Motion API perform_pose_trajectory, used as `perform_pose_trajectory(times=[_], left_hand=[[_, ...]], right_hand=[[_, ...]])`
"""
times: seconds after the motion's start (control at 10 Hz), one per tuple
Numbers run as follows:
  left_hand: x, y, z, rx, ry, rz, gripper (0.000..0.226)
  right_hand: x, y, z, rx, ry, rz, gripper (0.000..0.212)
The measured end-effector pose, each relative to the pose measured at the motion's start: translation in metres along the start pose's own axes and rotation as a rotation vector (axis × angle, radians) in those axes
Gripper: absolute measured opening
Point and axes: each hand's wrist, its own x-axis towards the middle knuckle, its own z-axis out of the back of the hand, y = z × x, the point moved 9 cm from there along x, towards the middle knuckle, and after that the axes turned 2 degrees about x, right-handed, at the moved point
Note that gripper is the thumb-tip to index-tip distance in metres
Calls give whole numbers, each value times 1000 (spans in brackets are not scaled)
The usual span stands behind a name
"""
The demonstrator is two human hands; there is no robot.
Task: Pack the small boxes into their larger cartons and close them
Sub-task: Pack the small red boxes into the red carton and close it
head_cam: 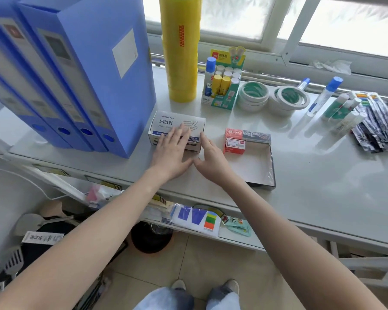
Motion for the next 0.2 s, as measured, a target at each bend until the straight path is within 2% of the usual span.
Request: perform_pose_trajectory(times=[0.1, 0.2], left_hand=[[-1, 3, 0, -27, 6, -16, 77], [-4, 2, 13, -83, -73, -22, 75]], right_hand=[[-1, 0, -3, 15, -14, 2, 73], [-5, 6, 10, 60, -97, 22, 74]])
